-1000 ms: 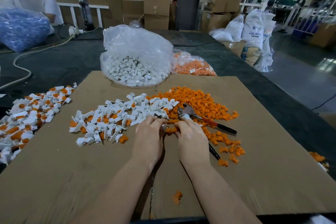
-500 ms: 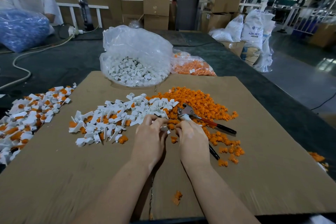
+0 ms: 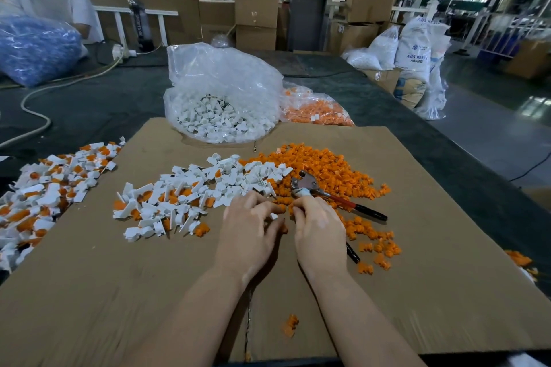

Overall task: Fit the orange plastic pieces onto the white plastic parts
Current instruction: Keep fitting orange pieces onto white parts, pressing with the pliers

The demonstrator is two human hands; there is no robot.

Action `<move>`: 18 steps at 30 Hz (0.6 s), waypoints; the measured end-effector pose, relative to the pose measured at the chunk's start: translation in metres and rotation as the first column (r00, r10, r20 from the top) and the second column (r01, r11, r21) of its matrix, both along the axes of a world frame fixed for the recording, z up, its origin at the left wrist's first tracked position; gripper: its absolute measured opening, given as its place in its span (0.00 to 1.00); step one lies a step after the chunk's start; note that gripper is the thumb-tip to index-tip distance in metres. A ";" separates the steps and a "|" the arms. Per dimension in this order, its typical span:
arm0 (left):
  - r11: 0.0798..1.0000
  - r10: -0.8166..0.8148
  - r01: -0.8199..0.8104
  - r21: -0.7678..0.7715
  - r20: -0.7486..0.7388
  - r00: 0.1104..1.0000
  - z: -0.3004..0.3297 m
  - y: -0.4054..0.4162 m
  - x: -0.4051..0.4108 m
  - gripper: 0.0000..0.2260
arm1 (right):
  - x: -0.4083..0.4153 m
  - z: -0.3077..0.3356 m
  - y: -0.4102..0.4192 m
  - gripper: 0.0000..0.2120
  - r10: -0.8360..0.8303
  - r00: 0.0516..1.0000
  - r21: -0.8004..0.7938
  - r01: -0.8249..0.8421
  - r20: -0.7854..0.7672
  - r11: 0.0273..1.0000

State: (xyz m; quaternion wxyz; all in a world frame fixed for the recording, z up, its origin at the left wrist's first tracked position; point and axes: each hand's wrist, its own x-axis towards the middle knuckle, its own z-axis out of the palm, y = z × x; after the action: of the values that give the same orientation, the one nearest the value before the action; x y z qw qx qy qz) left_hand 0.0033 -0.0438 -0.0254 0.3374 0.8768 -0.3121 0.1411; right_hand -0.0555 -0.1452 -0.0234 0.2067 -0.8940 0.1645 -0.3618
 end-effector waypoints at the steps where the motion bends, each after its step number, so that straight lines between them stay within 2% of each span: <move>1: 0.999 0.050 -0.050 0.008 0.003 0.999 0.000 -0.001 0.001 0.11 | 0.000 0.000 0.000 0.02 0.001 1.000 -0.001 -0.001 0.007 1.000; 4: 0.983 0.159 -0.157 0.094 -0.019 0.987 -0.001 -0.003 0.004 0.14 | 0.000 0.000 0.001 0.02 0.008 1.000 -0.024 -0.007 0.017 1.000; 7: 0.981 0.140 -0.132 0.145 -0.050 0.989 -0.002 -0.005 0.006 0.12 | 0.000 -0.001 0.000 0.02 0.013 1.000 -0.032 -0.012 0.024 0.999; 14: 0.999 0.019 -0.014 0.047 -0.105 0.994 0.002 -0.001 0.006 0.03 | -0.001 -0.001 0.000 0.01 0.037 0.999 -0.020 -0.037 0.010 0.999; 16: 1.000 0.017 -0.019 -0.019 -0.129 0.992 0.003 -0.001 0.005 0.03 | -0.003 0.002 0.001 0.02 0.100 0.995 0.021 -0.100 0.005 0.995; 18: 0.991 0.041 -0.062 -0.116 -0.174 0.984 0.006 0.000 0.005 0.08 | -0.006 0.006 0.003 0.02 0.237 0.971 0.071 -0.236 -0.013 0.969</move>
State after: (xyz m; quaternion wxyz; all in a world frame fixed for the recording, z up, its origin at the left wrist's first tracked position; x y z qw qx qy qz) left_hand 0.0082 -0.0442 -0.0198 0.4120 0.8713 -0.2500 0.0924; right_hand -0.0612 -0.1420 -0.0178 0.2774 -0.9034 0.0715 -0.3190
